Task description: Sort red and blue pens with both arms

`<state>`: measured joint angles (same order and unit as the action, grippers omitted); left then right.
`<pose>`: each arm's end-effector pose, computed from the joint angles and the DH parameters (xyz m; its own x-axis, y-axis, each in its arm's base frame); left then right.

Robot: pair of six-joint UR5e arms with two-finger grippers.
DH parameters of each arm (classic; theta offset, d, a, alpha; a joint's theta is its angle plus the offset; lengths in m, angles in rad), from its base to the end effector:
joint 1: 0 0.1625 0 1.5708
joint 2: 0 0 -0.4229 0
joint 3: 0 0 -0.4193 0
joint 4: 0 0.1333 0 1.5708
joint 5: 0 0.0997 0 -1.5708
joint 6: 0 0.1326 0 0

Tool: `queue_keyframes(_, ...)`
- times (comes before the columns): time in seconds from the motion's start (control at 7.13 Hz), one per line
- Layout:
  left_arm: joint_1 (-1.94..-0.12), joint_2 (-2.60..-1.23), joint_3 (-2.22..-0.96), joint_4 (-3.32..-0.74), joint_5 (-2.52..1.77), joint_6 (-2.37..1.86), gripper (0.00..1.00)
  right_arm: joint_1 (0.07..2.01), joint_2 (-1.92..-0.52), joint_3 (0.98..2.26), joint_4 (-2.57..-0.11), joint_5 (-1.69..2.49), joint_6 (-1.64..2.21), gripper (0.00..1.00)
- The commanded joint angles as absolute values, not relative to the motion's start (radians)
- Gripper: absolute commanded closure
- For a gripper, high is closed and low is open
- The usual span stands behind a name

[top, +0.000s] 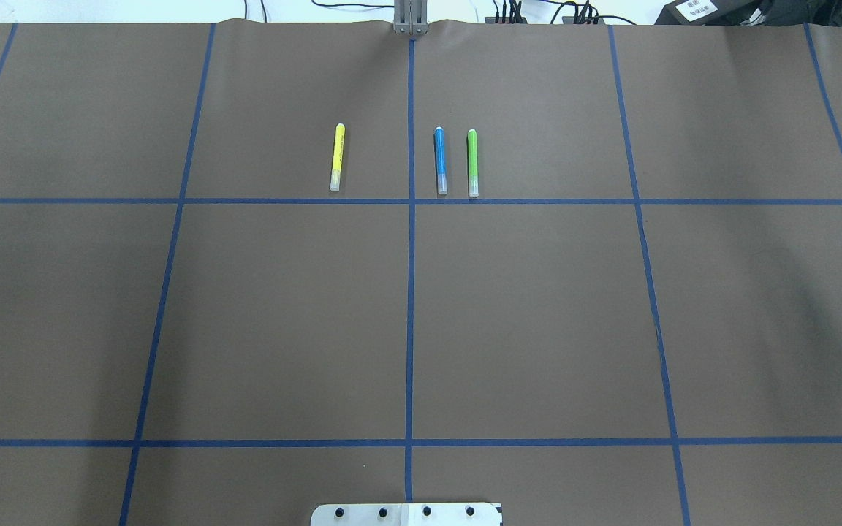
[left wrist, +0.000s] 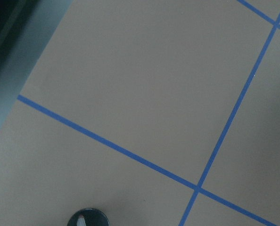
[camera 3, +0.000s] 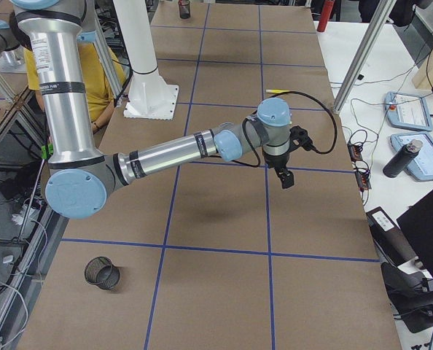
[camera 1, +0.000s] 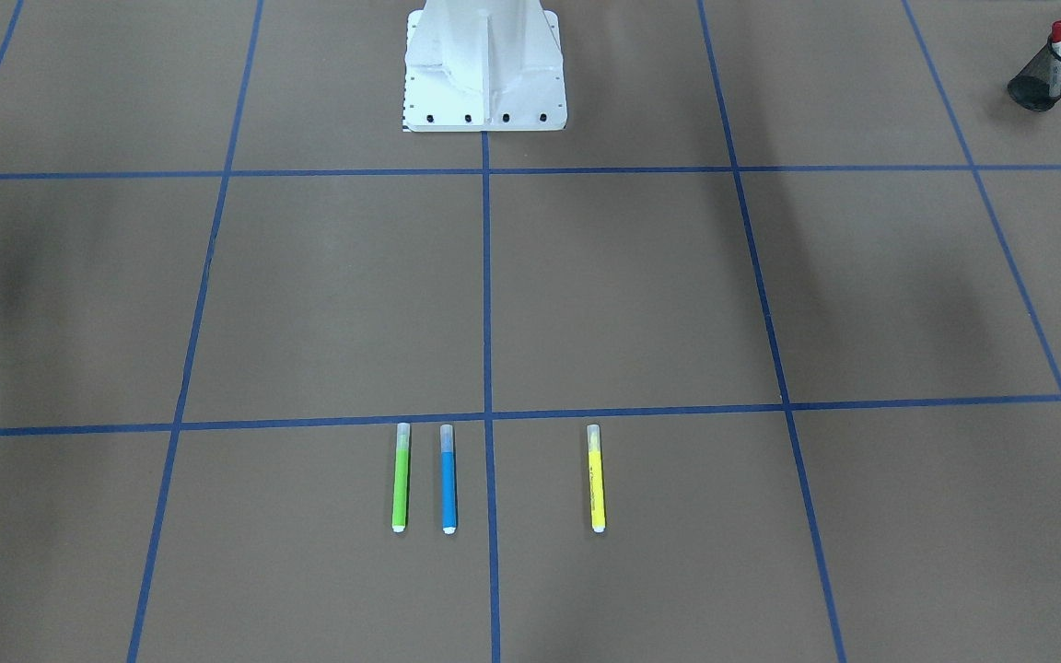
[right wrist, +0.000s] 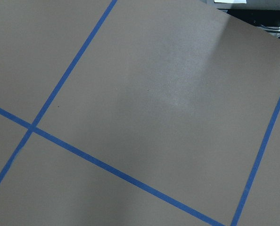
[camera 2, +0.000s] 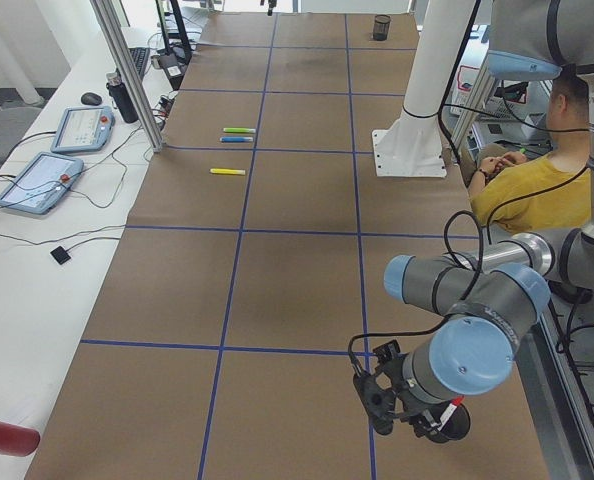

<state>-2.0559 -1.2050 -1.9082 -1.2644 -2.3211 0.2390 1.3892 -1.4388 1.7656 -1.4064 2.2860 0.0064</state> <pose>-0.1919 -0.2721 0.6937 0.6315 -0.3262 -0.7035 0.2994 0.9394 -0.1668 -0.0606 -0.5866 0.4884 0.6877 -0.4350 0.5812 0.1549 0.8701 0.4680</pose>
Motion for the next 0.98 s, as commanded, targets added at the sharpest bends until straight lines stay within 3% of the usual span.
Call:
queue_keyframes(0.0,-1.843,-1.222,-1.913,-1.477,-2.318,0.094,0.0,1.37,-1.433,1.784,-1.404,2.287,0.119,0.0)
queue_keyframes(0.42,-1.645,-1.334,-1.908,-1.491,-2.312,0.074,0.0,1.249,-1.385,1.844,-1.404,2.29,0.367,0.0)
queue_keyframes(0.84,-1.626,-1.344,-1.908,-1.494,-2.313,0.078,0.0,0.989,-1.232,1.839,-1.405,2.109,0.731,0.0)
